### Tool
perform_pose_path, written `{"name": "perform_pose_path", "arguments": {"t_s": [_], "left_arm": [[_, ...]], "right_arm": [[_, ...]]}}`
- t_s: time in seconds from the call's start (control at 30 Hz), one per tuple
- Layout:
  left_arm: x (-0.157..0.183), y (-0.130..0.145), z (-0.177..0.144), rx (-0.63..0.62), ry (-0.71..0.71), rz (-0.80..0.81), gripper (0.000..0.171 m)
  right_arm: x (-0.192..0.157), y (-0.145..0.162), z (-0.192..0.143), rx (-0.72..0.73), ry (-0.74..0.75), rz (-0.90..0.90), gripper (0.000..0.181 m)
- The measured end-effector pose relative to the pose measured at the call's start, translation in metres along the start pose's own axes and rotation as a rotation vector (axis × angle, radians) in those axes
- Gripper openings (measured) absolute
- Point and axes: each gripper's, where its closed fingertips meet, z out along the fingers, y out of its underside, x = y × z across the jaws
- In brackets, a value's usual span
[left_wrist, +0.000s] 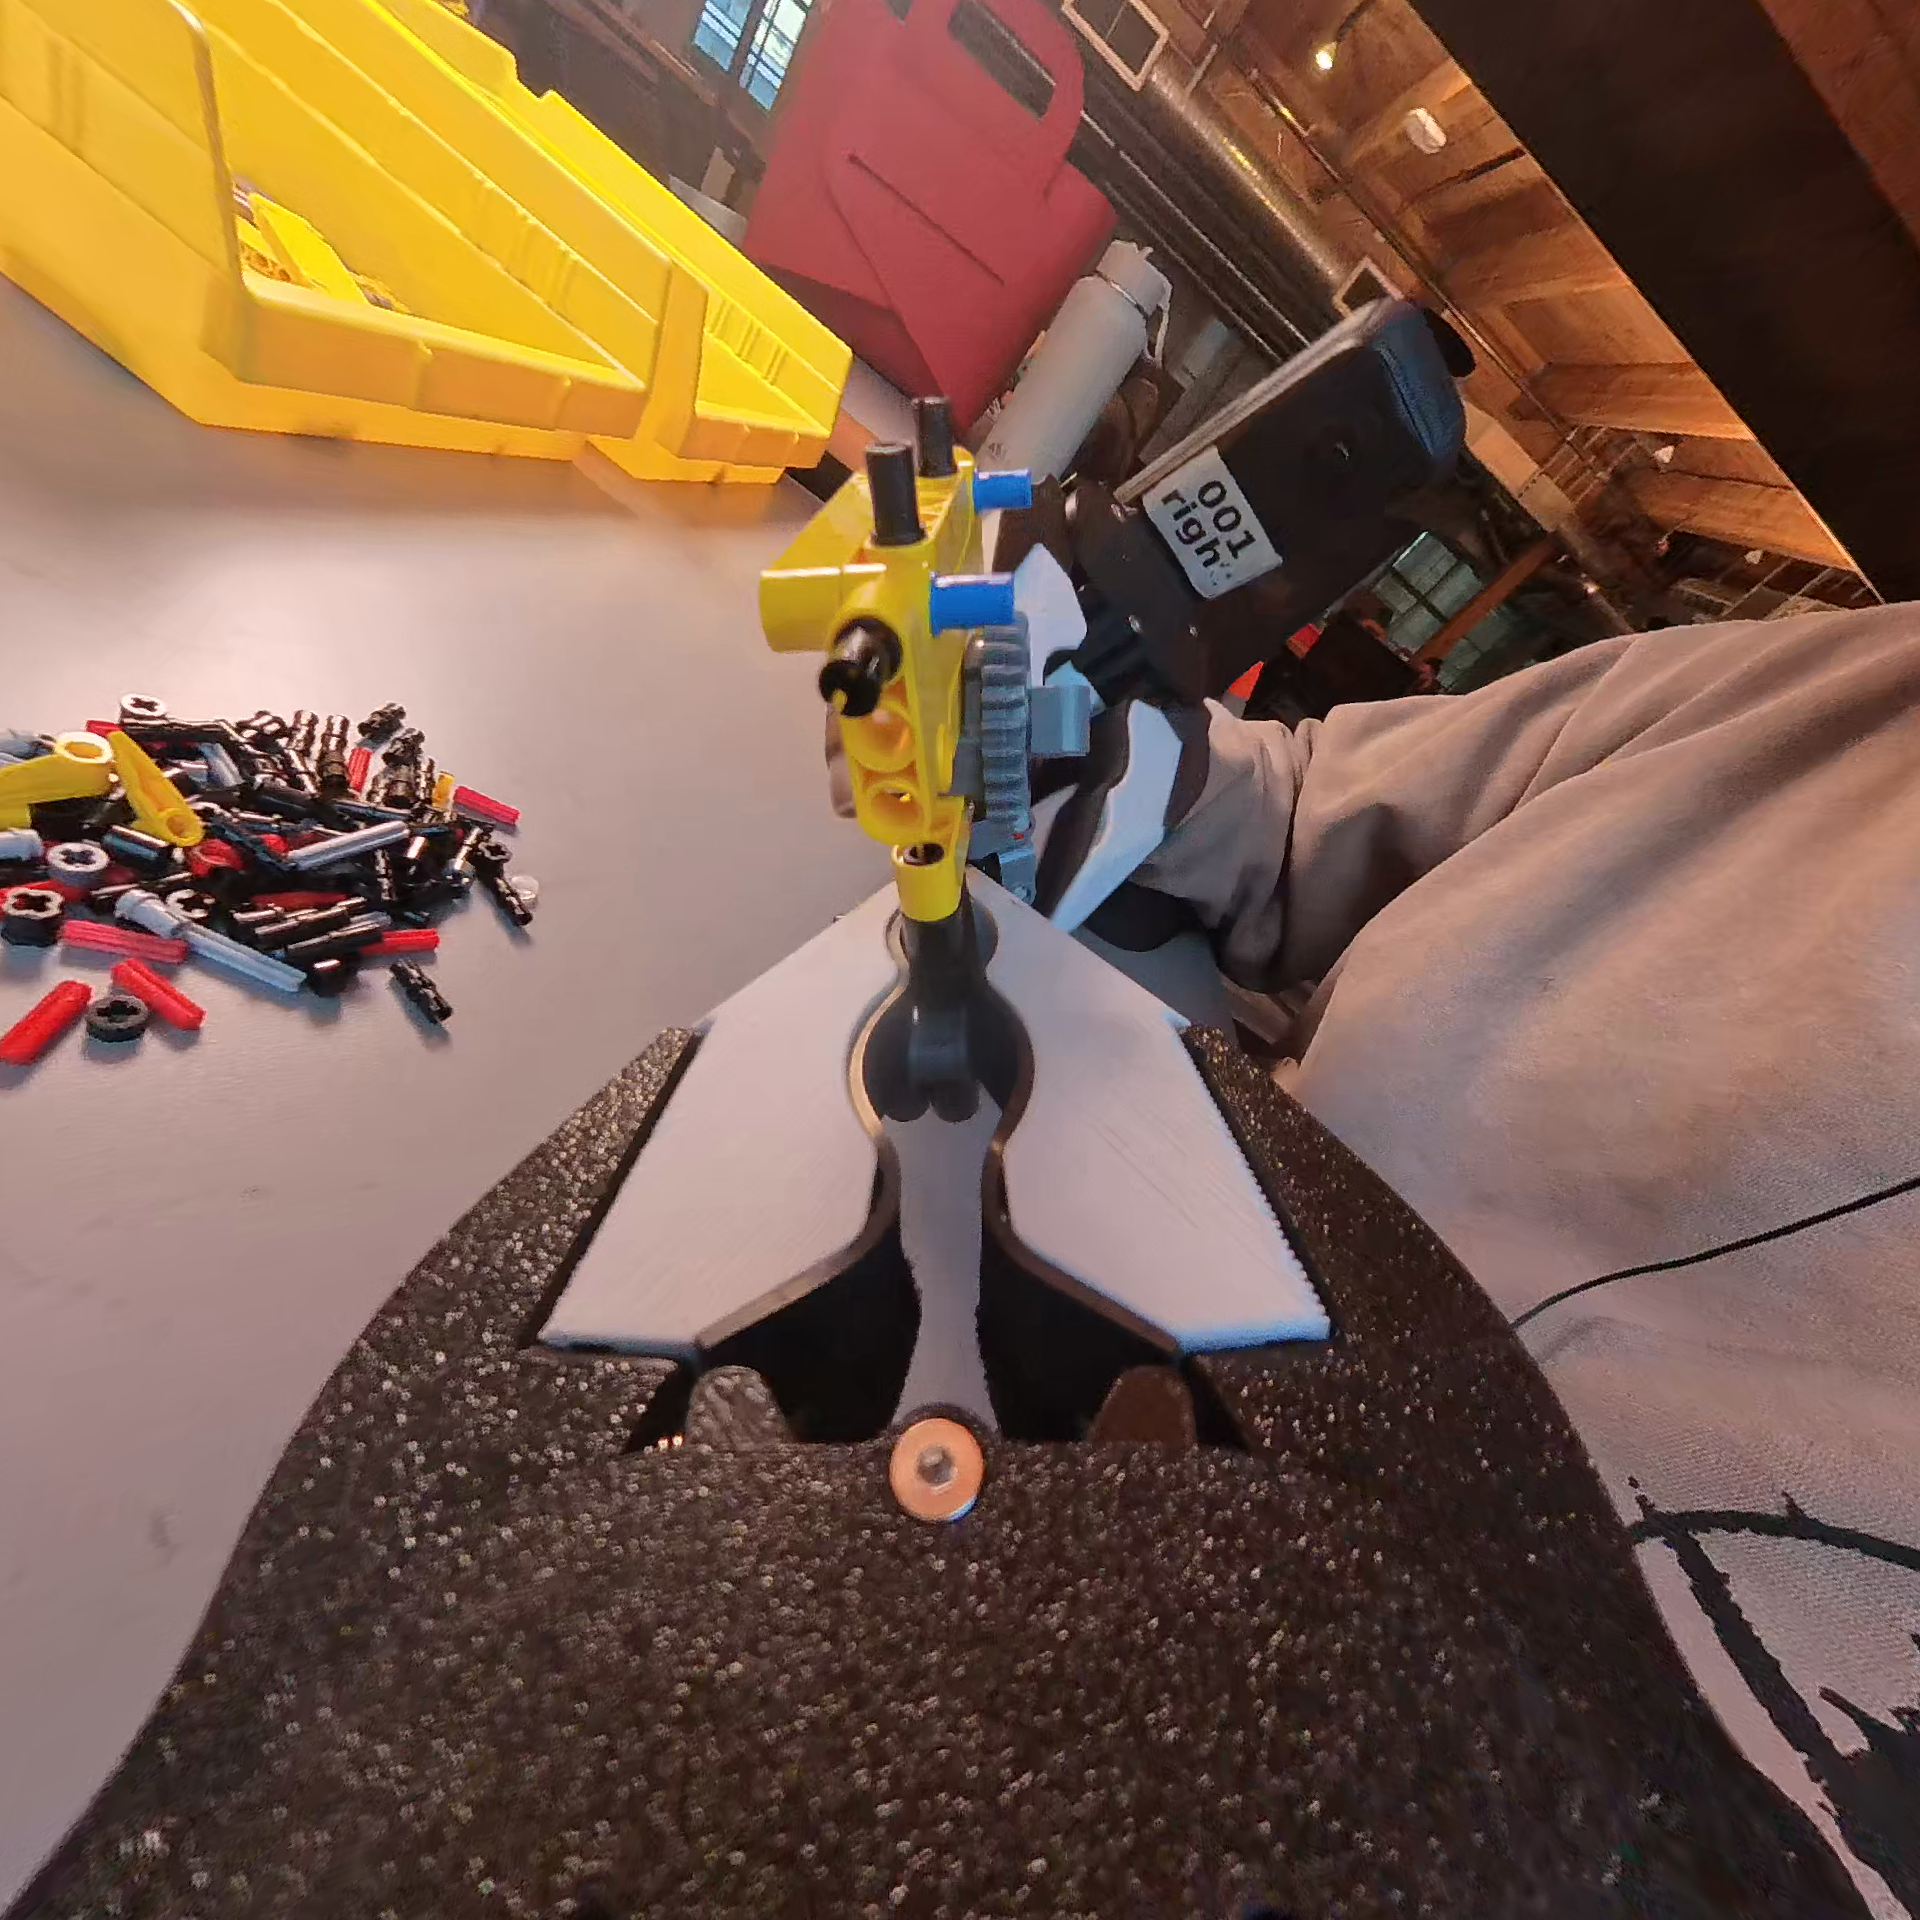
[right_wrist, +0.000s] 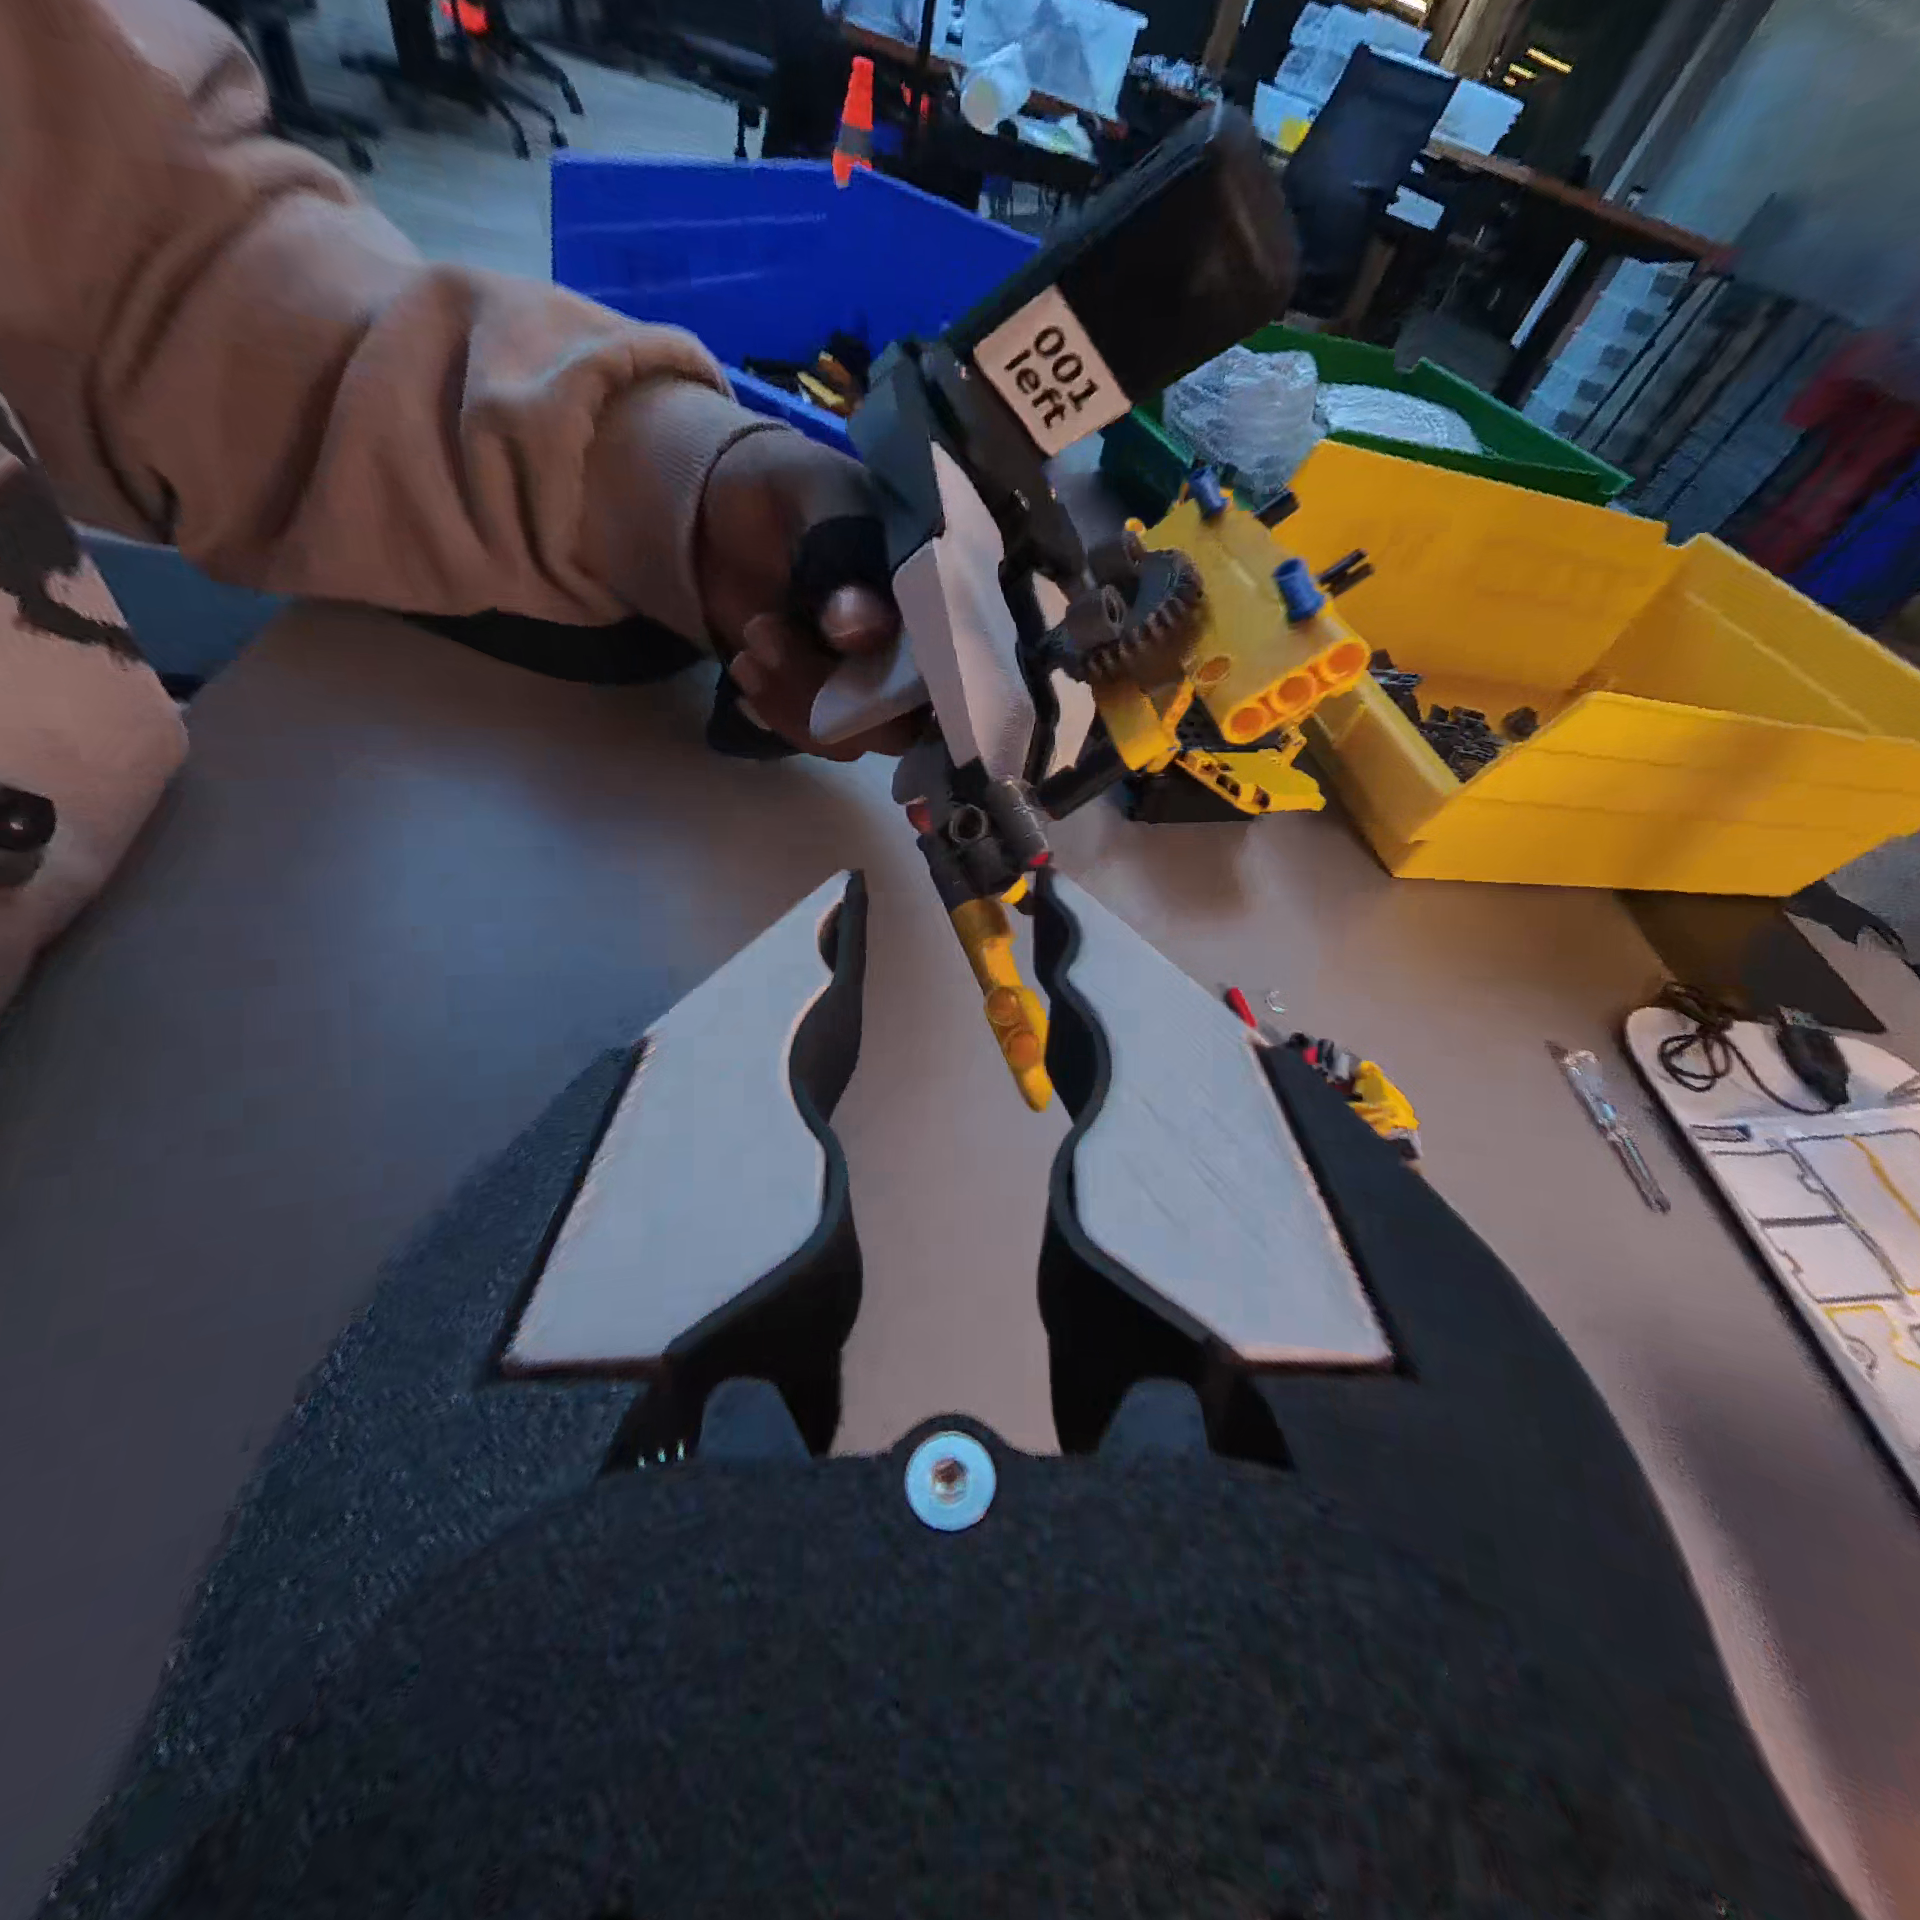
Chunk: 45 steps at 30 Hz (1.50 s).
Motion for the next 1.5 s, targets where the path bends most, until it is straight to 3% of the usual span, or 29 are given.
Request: {"name": "perform_pose_path", "arguments": {"t_s": [0.07,0.1,0.4,0.7,0.97,1.27,1.37,1.5], "left_arm": [[0.0,0.004,0.001,-0.028,-0.001,0.011,0.001],[0.0,0.004,0.001,-0.032,-0.006,0.019,0.001],[0.0,0.005,0.0,-0.059,-0.012,0.009,0.0],[0.012,-0.001,-0.001,-0.013,0.074,-0.037,0.009],[0.018,0.001,0.001,-0.025,0.078,-0.003,0.008],[0.0,0.003,0.003,-0.095,-0.163,0.177,0.0],[-0.005,0.007,0.003,-0.126,-0.208,0.196,0.0],[-0.012,0.006,0.0,-0.128,-0.243,0.175,0.0]], "right_arm": [[0.002,0.007,0.002,-0.043,0.043,-0.081,0.012],[0.002,0.009,0.0,-0.054,0.043,-0.099,0.011],[0.005,0.011,-0.013,-0.065,-0.002,-0.073,0.009],[0.0,-0.002,-0.018,0.049,-0.115,0.162,0.009],[-0.003,-0.003,-0.015,0.059,-0.097,0.094,0.009],[0.009,0.019,-0.007,-0.034,-0.002,0.086,0.013],[0.008,0.018,-0.005,-0.028,-0.011,0.105,0.018],[0.01,0.018,-0.005,-0.033,-0.012,0.11,0.011]]}}
